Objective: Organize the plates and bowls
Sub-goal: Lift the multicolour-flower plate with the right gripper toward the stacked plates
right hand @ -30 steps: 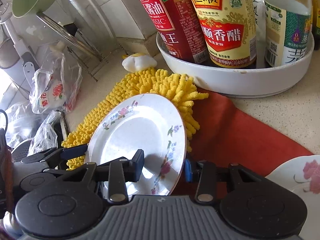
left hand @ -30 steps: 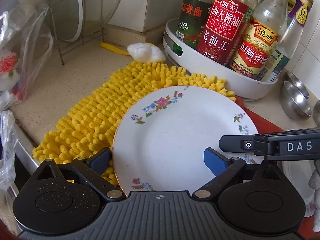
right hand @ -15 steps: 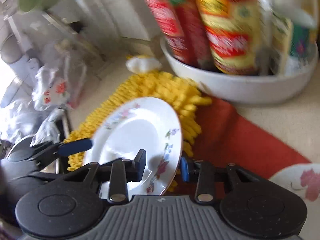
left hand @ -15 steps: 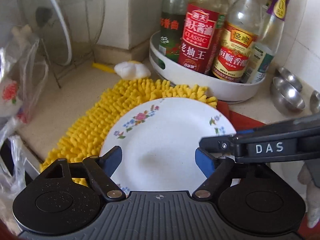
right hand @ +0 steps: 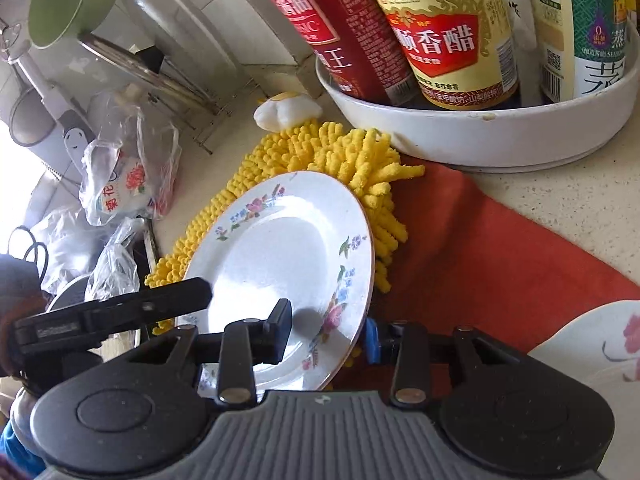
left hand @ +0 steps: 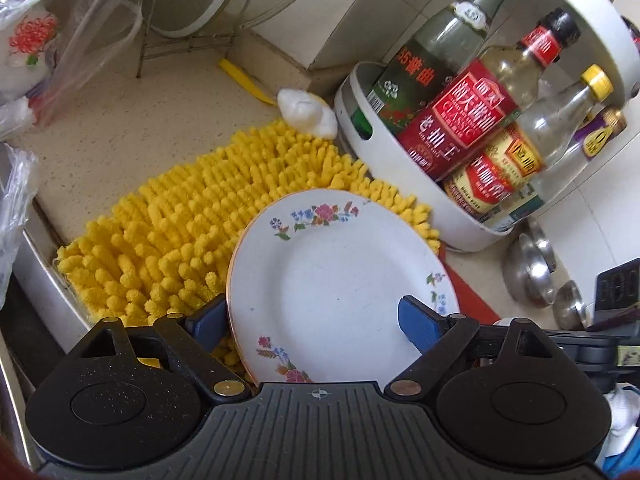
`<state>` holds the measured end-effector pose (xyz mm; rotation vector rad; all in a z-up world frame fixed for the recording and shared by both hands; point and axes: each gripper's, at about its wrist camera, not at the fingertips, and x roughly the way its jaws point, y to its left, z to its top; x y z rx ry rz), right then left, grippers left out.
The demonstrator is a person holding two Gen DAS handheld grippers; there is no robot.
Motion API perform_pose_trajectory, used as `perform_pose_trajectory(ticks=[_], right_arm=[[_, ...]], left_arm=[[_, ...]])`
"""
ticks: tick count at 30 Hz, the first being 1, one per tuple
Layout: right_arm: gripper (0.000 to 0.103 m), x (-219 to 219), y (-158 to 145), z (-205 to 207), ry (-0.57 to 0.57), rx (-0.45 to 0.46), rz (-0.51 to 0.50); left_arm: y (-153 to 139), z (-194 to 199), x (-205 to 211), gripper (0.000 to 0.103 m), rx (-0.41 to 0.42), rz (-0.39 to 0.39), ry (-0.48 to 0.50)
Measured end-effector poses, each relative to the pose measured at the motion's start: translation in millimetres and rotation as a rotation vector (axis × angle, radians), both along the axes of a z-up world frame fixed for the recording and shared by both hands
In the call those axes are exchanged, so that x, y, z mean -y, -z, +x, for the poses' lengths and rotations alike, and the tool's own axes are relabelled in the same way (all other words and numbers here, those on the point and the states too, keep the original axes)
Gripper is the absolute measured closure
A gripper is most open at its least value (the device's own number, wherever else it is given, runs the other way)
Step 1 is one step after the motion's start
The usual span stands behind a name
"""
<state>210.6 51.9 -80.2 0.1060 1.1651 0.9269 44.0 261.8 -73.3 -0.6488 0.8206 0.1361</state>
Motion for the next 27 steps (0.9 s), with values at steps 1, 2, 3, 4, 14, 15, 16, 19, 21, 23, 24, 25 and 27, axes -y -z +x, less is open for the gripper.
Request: perform_pose_trajectory(ticks=[1, 2, 3, 4, 14, 15, 16, 19, 21, 23, 24, 25, 27], right_arm=[[0.067, 0, 0, 1, 0.005, -0.001, 0.003], [0.067, 0, 0, 2, 0.009, 0.004, 0.005], [0.067, -2, -1, 3, 0.008, 0.017, 0.003], [0.067, -5, -1, 4, 0.003, 0.030, -0.005], [0.062, -7, -8, 5, -0.022, 0.058, -0.007], [0.062, -5, -10, 5, -0.017, 0.056, -0.002], [0.062, -3, -13, 5, -0.011, 0.052, 0.004], [0.062, 1, -21, 5, 0.000, 0.052, 0.024], [0.062, 3, -27, 4, -0.001, 0.058, 0.042], [0.062, 3, -32, 3, -0.001, 0.066, 0.053], [0.062, 3, -35, 3, -0.001, 0.071, 0.056], [0.062, 4, -37, 2, -0.001, 0.078, 0.061], [0.062, 6, -41, 1, 0.002, 0.091, 0.069]], left_arm=[[-1, -2, -1, 0.012, 0.011, -0.005, 0.009], [-1, -1, -2, 0.010, 0.019, -0.009, 0.026], [1, 2, -3, 0.010, 0.016, -0.008, 0.038], [5, 6, -3, 0.009, 0.001, -0.006, 0.041], [2, 27, -1, 0.004, 0.031, 0.025, 0.056], [-2, 26, 3, 0.004, 0.030, 0.048, 0.068], [-6, 26, 7, 0.004, 0.034, 0.069, 0.078], [-17, 25, 10, 0.003, 0.056, 0.084, 0.088], [-23, 24, 10, 0.003, 0.075, 0.084, 0.082], [-27, 24, 11, 0.003, 0.083, 0.098, 0.080], [-29, 24, 13, 0.003, 0.086, 0.101, 0.078], [-30, 23, 14, 0.003, 0.086, 0.104, 0.078], [-32, 21, 15, 0.003, 0.091, 0.105, 0.074]])
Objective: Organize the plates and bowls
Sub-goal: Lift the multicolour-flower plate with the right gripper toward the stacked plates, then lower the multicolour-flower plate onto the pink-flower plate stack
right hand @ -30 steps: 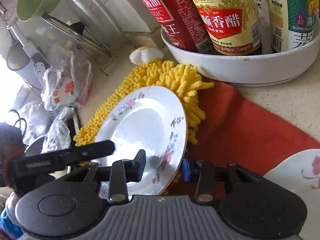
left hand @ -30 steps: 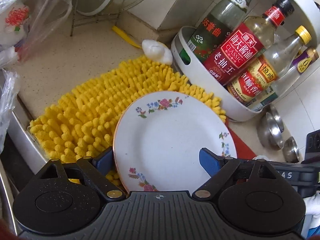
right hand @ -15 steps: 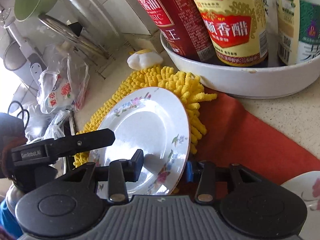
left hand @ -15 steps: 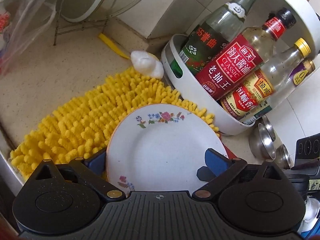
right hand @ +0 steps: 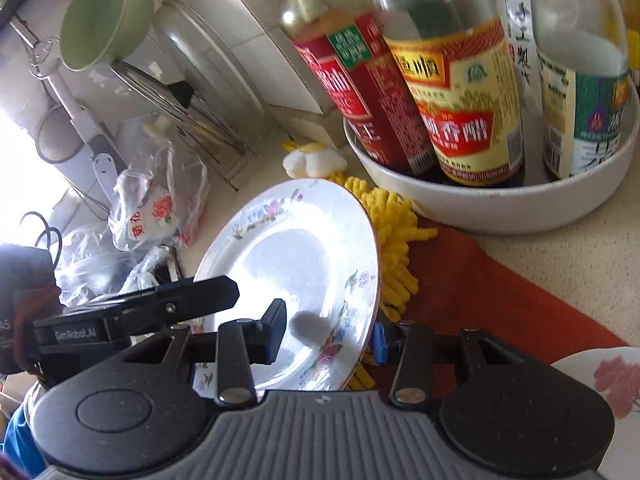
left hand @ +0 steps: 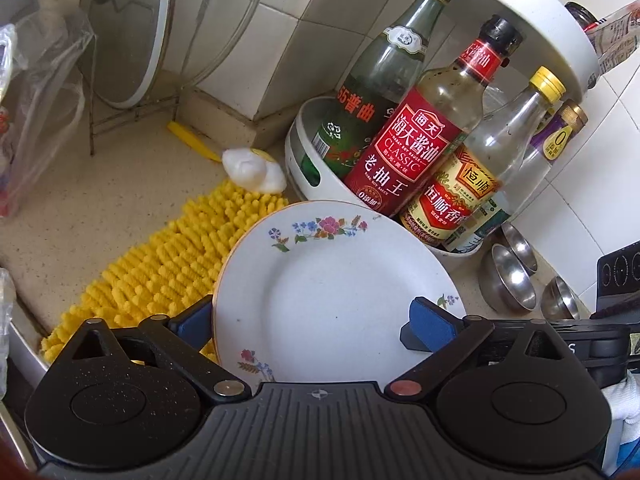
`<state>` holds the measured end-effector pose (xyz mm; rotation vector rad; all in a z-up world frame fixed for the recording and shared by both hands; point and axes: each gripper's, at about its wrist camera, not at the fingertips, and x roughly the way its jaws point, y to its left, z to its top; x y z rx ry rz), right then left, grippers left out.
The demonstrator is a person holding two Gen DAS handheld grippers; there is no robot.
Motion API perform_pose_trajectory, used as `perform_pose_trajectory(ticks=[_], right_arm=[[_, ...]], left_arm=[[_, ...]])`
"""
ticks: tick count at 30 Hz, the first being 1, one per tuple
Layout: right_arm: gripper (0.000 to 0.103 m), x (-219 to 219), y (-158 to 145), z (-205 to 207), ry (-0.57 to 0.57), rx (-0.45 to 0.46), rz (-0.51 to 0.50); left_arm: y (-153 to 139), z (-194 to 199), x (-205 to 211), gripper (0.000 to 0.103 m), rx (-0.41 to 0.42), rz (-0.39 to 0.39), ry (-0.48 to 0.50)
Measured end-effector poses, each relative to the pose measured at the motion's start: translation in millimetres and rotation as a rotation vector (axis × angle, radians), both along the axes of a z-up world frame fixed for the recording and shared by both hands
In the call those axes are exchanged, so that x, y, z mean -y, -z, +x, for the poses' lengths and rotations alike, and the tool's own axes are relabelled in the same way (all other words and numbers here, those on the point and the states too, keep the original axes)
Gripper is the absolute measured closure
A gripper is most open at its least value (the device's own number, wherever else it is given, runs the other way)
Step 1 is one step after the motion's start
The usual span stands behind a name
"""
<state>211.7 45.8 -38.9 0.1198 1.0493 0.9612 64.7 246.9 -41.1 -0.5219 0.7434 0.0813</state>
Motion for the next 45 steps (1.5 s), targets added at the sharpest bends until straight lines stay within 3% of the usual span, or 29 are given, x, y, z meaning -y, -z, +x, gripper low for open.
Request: perform_pose_trajectory(ticks=[19, 45], right_arm=[[0.062, 72, -24, -20, 0.122, 0.062, 0.023], [0.062, 197, -8, -46, 0.355, 0.002, -0.029]], left_arm=[[-20, 10, 59, 0.001, 0.052, 0.057, 0.116], [-4, 42, 170, 0.001, 0.022, 0.081, 0.382]])
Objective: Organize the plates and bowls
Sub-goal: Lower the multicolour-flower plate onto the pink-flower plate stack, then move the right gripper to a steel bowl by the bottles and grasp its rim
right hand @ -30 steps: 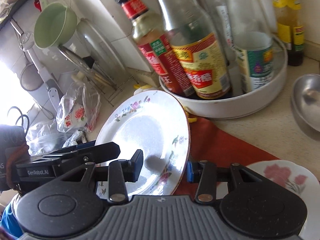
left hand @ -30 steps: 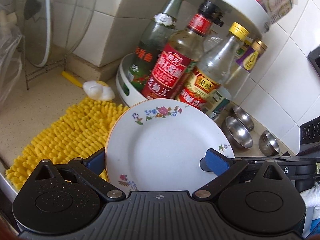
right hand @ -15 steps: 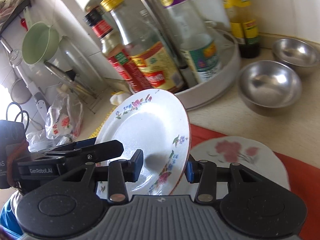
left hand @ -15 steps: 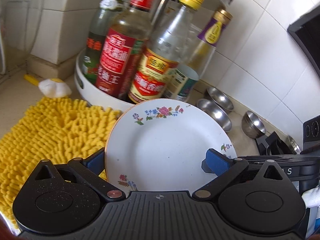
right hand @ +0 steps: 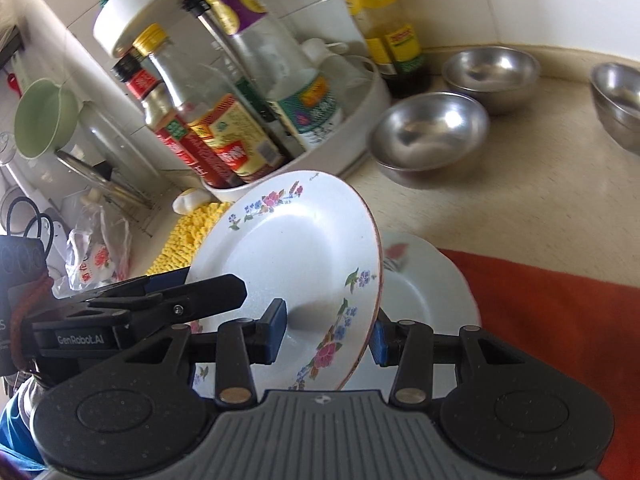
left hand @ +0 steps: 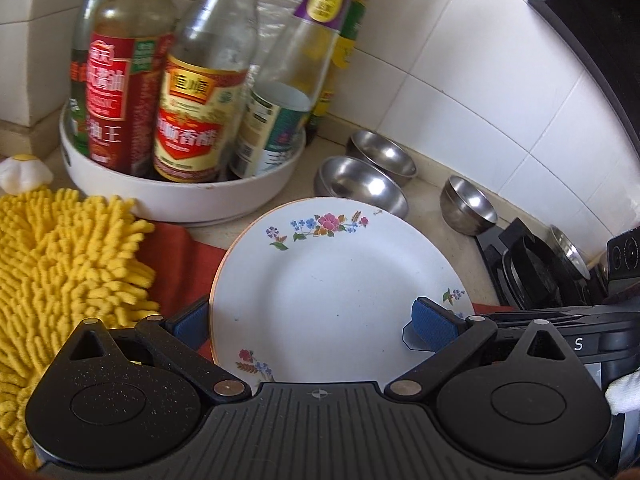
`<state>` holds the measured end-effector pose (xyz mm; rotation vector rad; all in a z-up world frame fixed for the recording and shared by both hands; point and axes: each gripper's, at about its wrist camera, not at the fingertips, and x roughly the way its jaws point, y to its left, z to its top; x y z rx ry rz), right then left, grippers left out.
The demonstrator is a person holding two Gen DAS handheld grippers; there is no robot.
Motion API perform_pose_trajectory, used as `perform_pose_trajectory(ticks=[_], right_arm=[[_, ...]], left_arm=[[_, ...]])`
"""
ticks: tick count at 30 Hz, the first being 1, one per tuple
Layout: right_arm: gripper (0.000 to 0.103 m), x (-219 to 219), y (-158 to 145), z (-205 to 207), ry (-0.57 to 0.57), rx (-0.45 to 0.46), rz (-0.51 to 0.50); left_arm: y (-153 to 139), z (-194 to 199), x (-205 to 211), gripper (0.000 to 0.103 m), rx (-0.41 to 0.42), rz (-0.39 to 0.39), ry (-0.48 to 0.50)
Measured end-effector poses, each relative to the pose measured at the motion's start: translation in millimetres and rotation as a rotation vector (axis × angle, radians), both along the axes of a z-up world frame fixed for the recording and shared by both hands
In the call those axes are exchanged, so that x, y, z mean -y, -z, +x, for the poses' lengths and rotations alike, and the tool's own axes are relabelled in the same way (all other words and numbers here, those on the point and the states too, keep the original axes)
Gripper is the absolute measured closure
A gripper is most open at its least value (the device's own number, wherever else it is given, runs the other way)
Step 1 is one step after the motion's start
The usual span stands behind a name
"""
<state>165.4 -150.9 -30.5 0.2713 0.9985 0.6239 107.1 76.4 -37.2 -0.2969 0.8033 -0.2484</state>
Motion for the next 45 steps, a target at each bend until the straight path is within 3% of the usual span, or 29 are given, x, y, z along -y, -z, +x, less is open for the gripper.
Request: perform_pose_trajectory(ticks=[17, 31, 37, 45], right_arm=[[0.060, 23, 24, -10, 0.020, -0.055, -0.049], [0.058, 11, 20, -8, -0.008, 0.053, -0.154], [0.058, 10, 16, -11, -0.002, 0.138, -0.269], [0.057, 27, 6, -7, 0.046, 0.181, -0.255]], left_arm=[[26, 2, 32, 0.001, -0.080, 0.010, 0.037], [36, 7, 27, 0.003, -0.101, -0.009, 0.025], [37, 4, 23, 0.004, -0.100, -0.021, 0.023], [23, 5, 27, 0.002, -0.044, 0.007, 0.029]])
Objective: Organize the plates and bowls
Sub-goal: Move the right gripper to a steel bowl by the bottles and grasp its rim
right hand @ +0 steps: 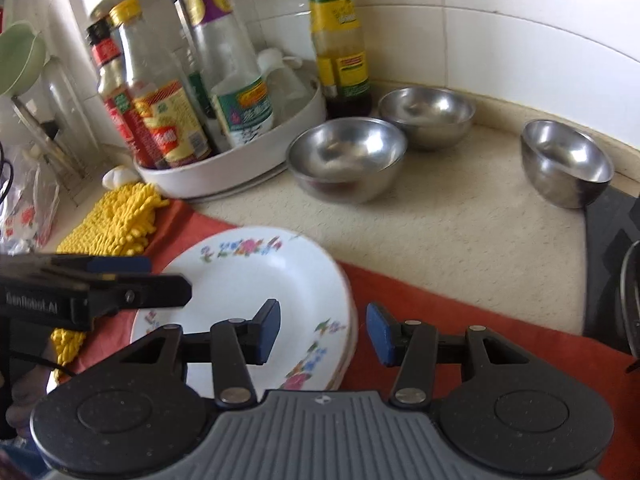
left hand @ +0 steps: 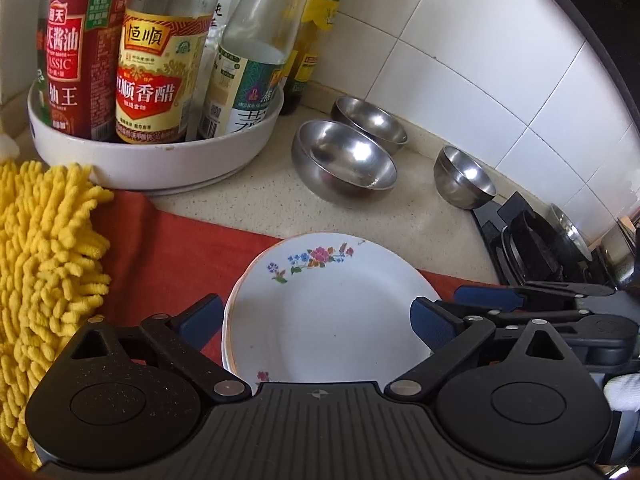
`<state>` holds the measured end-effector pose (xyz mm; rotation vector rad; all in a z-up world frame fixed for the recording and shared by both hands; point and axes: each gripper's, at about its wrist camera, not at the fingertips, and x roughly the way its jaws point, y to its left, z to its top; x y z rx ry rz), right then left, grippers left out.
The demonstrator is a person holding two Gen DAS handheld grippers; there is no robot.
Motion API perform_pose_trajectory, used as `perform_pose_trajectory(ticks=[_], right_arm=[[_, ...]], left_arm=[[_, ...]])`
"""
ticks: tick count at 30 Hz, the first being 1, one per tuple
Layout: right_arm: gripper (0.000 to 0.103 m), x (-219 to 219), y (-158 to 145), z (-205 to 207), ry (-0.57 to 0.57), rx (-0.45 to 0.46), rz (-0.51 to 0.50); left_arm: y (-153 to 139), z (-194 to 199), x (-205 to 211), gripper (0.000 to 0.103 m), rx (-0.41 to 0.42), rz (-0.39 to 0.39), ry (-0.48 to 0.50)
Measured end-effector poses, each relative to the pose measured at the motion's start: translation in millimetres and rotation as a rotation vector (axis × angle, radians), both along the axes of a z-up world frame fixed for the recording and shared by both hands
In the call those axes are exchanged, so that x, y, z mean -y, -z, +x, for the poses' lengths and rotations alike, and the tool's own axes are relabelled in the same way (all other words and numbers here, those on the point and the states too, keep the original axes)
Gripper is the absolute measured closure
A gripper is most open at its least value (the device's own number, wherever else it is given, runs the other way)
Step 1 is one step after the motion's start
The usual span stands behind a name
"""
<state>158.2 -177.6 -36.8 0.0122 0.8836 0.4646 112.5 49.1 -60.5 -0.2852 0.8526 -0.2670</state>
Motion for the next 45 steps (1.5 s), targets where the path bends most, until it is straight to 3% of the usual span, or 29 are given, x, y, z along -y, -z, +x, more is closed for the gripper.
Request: perform_pose_trajectory(ticks=[9, 21, 30, 37, 45], right_arm=[[0.057, 23, 10, 7, 0.058, -0.073, 0.067], [0.051, 55, 3, 19, 0.098, -0.072, 0.097], [0.050, 87, -12, 47, 0.138, -0.060, 0.136], [0.050, 95, -16, 79, 0.150, -0.043, 0.152], [0.049, 72, -9, 127, 0.126, -0.070, 0.210]], left_arm=[[-3, 3, 15, 0.001, -0.010, 0.042, 0.008], [-24, 39, 38, 0.000, 0.032, 0.140, -0.027], [-35, 72, 62, 0.000, 0.067, 0.165, -0.027], [-30, 99, 76, 0.000, 0.033, 0.163, -0.029], [-18, 124, 71, 0.001, 0.001, 0.180, -0.087]])
